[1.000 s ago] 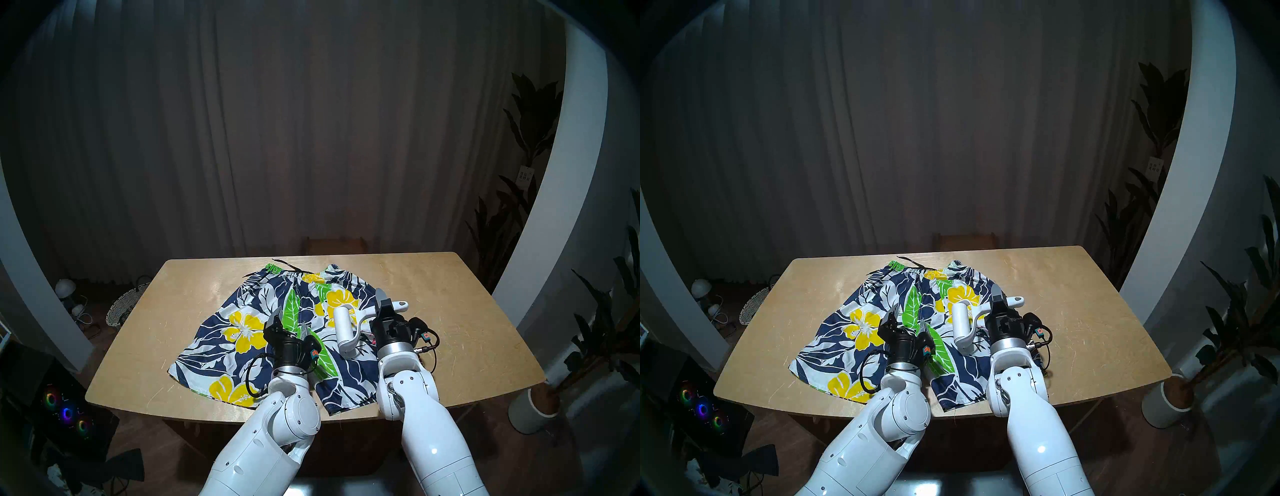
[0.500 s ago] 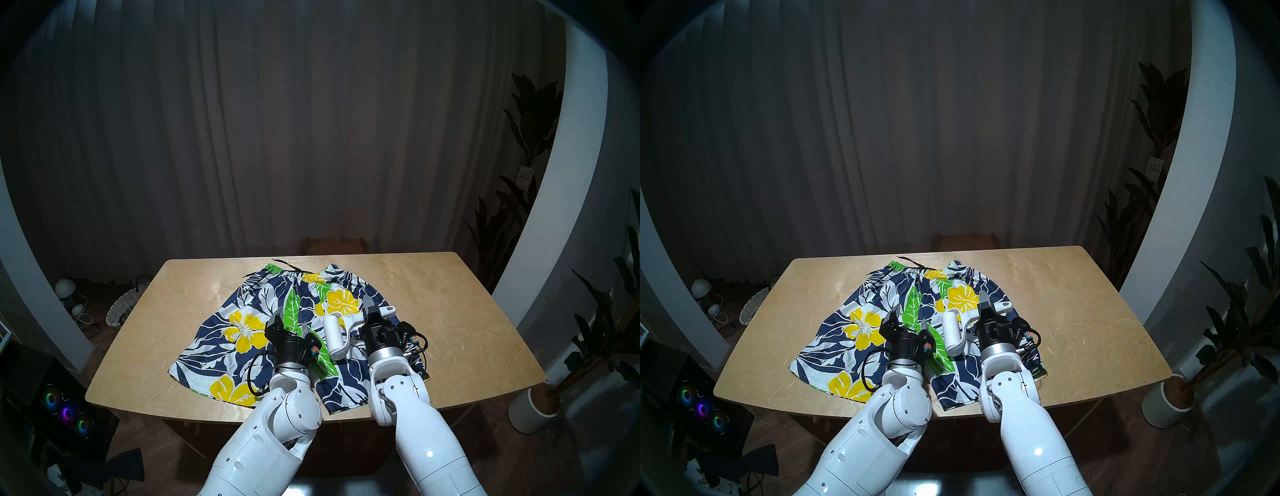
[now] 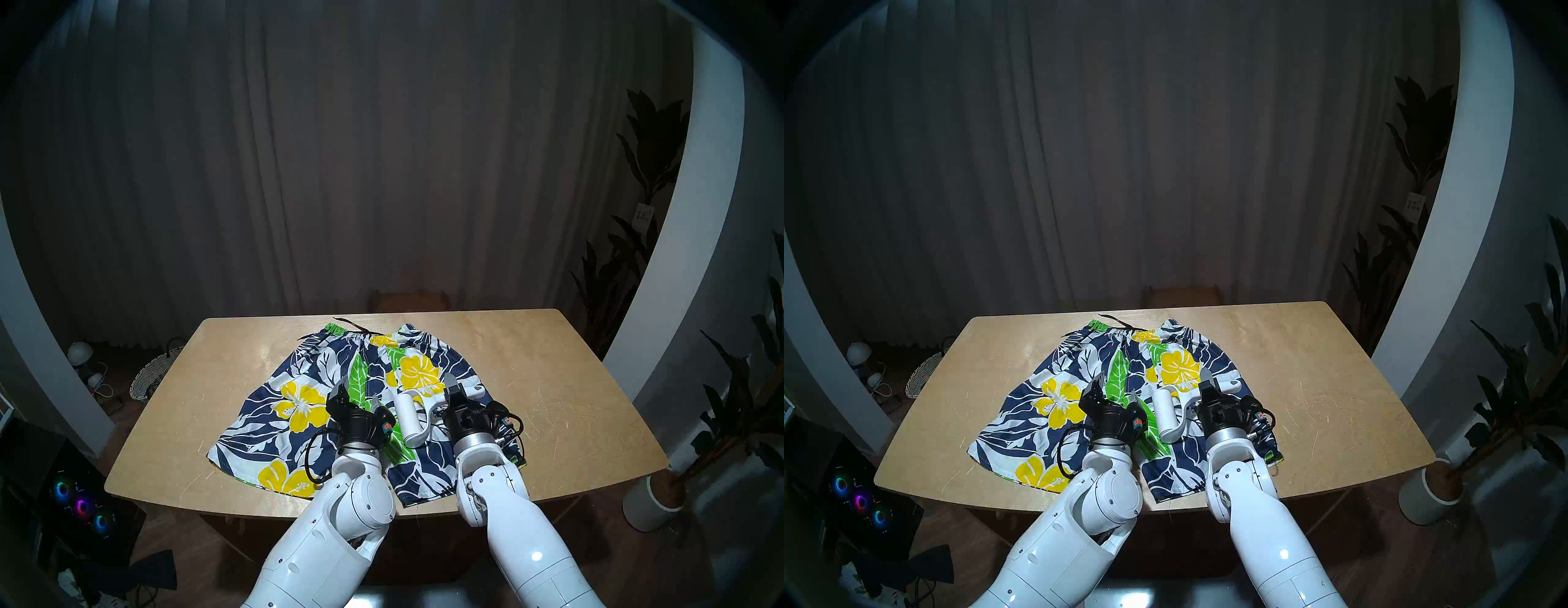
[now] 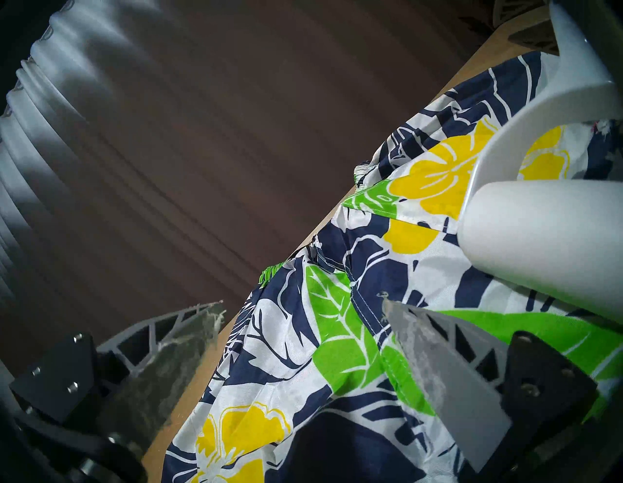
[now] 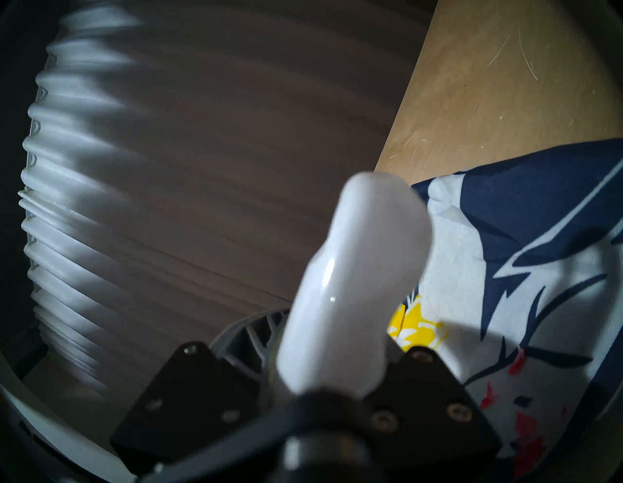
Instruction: Remove lint and debris from pants with a lint roller
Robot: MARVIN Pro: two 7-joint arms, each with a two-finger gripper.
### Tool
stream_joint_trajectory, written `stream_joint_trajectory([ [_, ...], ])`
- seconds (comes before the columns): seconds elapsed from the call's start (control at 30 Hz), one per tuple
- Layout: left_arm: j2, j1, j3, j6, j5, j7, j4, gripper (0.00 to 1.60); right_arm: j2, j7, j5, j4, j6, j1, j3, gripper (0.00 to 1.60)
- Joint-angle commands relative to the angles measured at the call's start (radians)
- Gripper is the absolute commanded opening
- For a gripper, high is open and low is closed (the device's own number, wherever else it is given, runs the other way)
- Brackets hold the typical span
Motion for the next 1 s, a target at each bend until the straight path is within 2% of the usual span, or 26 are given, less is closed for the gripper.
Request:
stream_joint_trajectory([
  [0.0, 0.000, -0.022, 0.009, 0.031, 0.009, -0.035, 0.003, 1.60, 0.032, -0.020, -0.005, -0.019, 0.014, 0.002, 0.018, 0.00],
  [0.23, -0.007, -0.034, 0.013, 0.061, 0.012, -0.058, 0.038, 1.60, 0.047, -0.026, 0.005, -0.019, 0.027, -0.002, 0.042, 0.00],
  [0.7, -0.002, -0.036, 0.000, 0.119, 0.009, -0.110, 0.026, 1.60, 0.069, -0.039, 0.009, -0.023, 0.031, -0.008, 0.080, 0.00],
  [0.97, 0.006, -0.037, -0.005, 0.124, 0.006, -0.124, 0.023, 1.60, 0.099, -0.044, 0.017, -0.022, 0.030, -0.018, 0.124, 0.00],
])
